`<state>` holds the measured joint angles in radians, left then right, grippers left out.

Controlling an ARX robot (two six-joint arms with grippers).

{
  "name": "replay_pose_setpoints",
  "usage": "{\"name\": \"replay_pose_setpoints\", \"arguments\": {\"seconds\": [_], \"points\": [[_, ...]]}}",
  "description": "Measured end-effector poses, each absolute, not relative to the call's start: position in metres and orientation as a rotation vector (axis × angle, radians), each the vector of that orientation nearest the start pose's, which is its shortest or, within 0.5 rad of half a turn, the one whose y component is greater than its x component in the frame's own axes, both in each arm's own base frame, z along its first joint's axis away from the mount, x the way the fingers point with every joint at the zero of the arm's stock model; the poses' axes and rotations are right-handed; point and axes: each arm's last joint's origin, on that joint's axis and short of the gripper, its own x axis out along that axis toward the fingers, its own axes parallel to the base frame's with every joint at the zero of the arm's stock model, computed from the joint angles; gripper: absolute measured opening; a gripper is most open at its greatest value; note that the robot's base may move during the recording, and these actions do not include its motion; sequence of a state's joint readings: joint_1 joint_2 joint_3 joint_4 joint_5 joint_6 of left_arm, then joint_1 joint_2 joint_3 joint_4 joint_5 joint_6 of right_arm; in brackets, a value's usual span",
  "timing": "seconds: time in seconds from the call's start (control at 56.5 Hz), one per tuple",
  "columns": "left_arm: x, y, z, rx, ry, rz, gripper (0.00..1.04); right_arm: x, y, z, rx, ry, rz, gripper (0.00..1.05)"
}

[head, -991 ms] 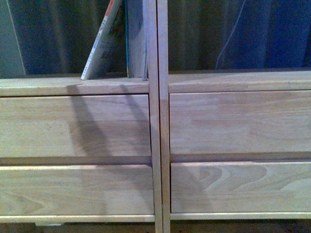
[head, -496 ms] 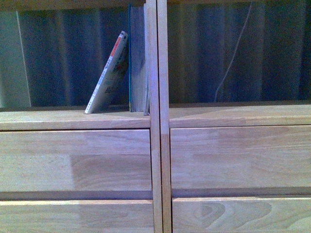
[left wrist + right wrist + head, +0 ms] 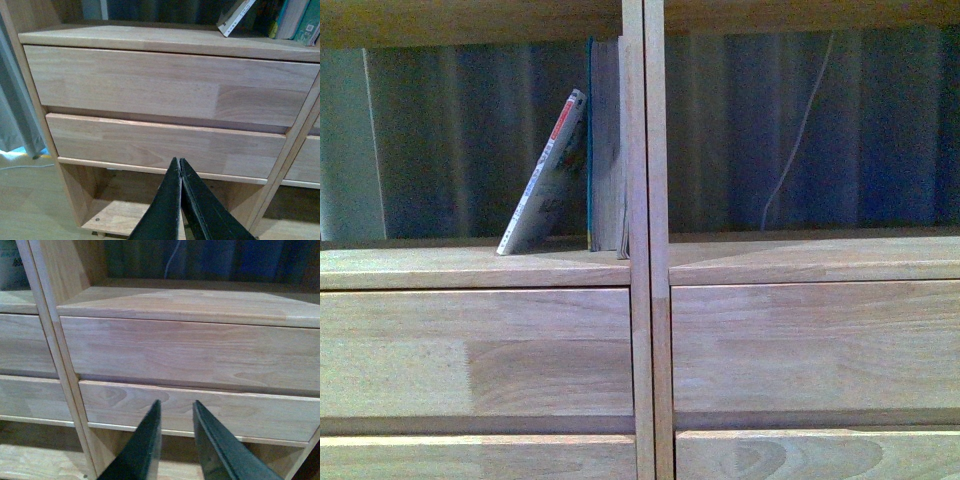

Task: Organize books on shelf

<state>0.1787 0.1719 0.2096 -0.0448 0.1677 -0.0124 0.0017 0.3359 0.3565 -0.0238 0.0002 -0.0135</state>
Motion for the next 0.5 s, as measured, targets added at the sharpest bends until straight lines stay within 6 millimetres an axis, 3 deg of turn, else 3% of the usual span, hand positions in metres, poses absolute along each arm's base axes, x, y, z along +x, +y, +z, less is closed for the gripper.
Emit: {"name": "replay_pose_setpoints", "arguments": {"seconds": [0.088,0.248,0.496], "points": [[0.098,0.006,0.208,-0.011,0.011,0.036,0.03,0.109,0.000,0.238,-0.014,0.004,0.002,0.03],[0.098,0.001,0.198,-0.009,0.006,0.005,0.03,0.101,0.000,0.216,-0.011,0.023,0.001,0.03],[0.098,0.000,0.186,-0.008,0.007,0.003,0.03,0.098,0.000,0.198,-0.011,0.013,0.002,0.03]]}}
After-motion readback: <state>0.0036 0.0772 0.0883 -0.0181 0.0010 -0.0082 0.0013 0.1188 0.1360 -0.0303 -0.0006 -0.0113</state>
